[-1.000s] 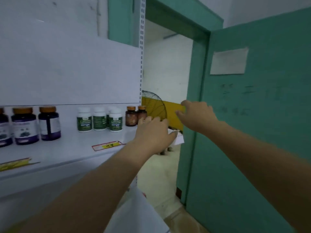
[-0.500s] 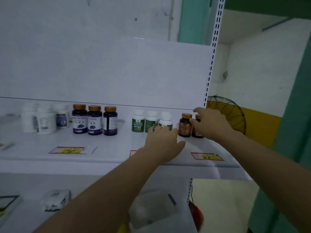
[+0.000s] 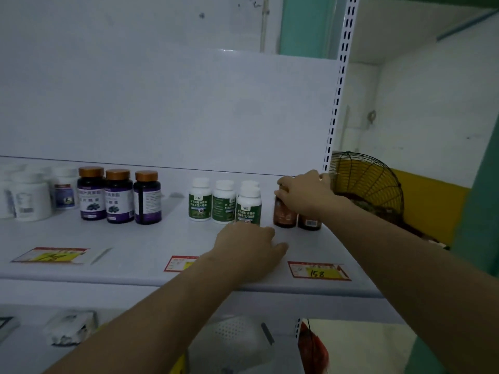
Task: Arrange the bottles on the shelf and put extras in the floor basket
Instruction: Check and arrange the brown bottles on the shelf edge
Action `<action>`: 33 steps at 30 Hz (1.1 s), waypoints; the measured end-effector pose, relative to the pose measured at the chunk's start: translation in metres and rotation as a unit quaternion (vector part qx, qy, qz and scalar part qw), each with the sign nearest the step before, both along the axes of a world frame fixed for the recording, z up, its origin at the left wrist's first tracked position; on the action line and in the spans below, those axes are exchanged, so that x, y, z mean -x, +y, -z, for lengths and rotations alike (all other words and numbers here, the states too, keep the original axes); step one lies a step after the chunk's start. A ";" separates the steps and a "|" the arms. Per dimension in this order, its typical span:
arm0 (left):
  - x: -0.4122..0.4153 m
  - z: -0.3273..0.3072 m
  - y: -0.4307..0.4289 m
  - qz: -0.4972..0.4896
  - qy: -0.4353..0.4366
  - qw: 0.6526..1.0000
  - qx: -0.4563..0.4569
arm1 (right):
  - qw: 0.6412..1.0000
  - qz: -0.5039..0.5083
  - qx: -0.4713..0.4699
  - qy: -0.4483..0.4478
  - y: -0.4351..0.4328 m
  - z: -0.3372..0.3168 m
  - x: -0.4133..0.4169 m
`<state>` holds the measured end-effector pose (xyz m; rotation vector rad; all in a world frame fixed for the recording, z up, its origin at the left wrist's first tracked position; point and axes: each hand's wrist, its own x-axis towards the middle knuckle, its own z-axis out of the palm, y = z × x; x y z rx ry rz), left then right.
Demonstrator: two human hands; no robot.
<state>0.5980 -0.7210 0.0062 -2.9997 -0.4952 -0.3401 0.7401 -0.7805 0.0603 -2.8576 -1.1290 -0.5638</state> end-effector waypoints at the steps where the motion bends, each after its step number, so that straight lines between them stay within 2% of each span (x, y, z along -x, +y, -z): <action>1: 0.000 0.003 -0.001 -0.002 0.010 1.000 -0.006 | 1.000 -0.005 -0.001 -0.008 0.001 0.002 -0.001; 11: -0.002 0.013 -0.003 -0.023 0.000 1.000 -0.015 | 0.983 -0.107 -0.148 0.030 -0.014 -0.018 0.011; 14: 0.001 0.009 -0.005 -0.024 -0.037 0.999 0.007 | 0.967 -0.148 -0.194 0.067 -0.024 -0.036 0.019; 16: 0.004 0.000 -0.009 -0.021 -0.091 0.994 0.048 | 0.952 -0.188 -0.218 0.101 -0.032 -0.047 0.027; 19: 0.004 -0.018 -0.014 -0.009 -0.200 0.965 0.171 | 0.931 -0.242 -0.234 0.144 -0.042 -0.063 0.039; 21: 0.002 -0.030 -0.015 0.002 -0.248 0.925 0.287 | 0.923 -0.267 -0.230 0.157 -0.048 -0.071 0.047; 23: -0.002 -0.037 -0.013 0.018 -0.279 0.892 0.355 | 0.923 -0.280 -0.209 0.159 -0.052 -0.076 0.053; 26: -0.005 -0.041 -0.011 0.018 -0.319 0.872 0.370 | 0.919 -0.284 -0.211 0.171 -0.056 -0.075 0.060; 29: -0.006 -0.038 -0.015 -0.006 -0.369 0.866 0.338 | 0.927 -0.226 -0.252 0.160 -0.055 -0.070 0.063; 31: -0.005 -0.036 -0.016 -0.015 -0.377 0.869 0.320 | 0.939 -0.184 -0.261 0.129 -0.053 -0.067 0.062; 33: -0.004 -0.036 -0.016 0.004 -0.357 0.869 0.344 | 0.936 -0.185 -0.266 0.136 -0.053 -0.066 0.061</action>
